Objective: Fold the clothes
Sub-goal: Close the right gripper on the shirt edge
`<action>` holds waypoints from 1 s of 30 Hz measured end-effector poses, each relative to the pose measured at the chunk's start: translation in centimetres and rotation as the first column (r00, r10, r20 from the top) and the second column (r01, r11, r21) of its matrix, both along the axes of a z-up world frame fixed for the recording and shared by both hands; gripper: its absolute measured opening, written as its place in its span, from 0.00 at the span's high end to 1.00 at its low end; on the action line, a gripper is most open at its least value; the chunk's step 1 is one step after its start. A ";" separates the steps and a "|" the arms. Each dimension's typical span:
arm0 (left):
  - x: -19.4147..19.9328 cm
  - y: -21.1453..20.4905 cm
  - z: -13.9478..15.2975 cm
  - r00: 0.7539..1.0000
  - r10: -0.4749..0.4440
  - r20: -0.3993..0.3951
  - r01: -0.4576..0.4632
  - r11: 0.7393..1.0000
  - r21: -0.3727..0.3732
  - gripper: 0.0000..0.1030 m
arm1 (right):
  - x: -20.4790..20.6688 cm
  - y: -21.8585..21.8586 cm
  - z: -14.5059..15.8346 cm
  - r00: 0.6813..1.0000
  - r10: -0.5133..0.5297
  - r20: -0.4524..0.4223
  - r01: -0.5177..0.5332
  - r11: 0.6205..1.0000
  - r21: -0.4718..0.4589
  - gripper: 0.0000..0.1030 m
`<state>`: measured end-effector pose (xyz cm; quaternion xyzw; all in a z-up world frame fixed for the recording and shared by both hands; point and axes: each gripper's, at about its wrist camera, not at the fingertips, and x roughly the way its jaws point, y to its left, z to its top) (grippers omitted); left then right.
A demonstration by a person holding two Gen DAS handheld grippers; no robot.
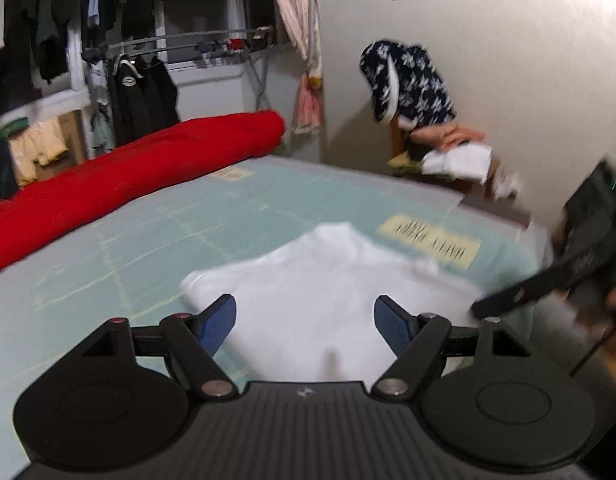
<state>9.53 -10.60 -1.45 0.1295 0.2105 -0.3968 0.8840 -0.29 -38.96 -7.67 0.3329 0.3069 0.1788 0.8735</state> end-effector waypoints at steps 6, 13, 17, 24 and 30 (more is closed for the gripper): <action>1.8 -3.3 -0.8 0.999 -0.043 -0.015 0.042 0.999 -0.014 0.25 | 1.5 -0.8 -1.9 0.996 -0.051 -0.075 0.053 0.998 0.023 0.42; 2.5 -4.1 -2.4 0.997 -0.054 -0.054 0.055 0.998 0.020 0.25 | -0.3 -1.2 -1.7 0.994 -0.041 -0.102 0.047 0.997 0.060 0.31; 3.1 -4.1 -3.0 0.995 -0.045 -0.089 0.047 0.999 0.018 0.25 | 1.0 -1.4 -2.2 0.996 -0.031 -0.081 0.041 0.992 0.116 0.30; 3.3 -4.4 -3.5 0.995 -0.049 -0.084 0.054 0.997 0.063 0.25 | 2.5 -2.1 -2.4 0.999 -0.037 -0.029 0.041 0.987 0.153 0.66; 3.4 -5.4 -3.0 0.994 -0.093 -0.052 0.097 0.993 0.070 0.25 | 2.6 -3.2 -1.2 0.997 -0.071 0.006 0.071 0.996 0.056 0.90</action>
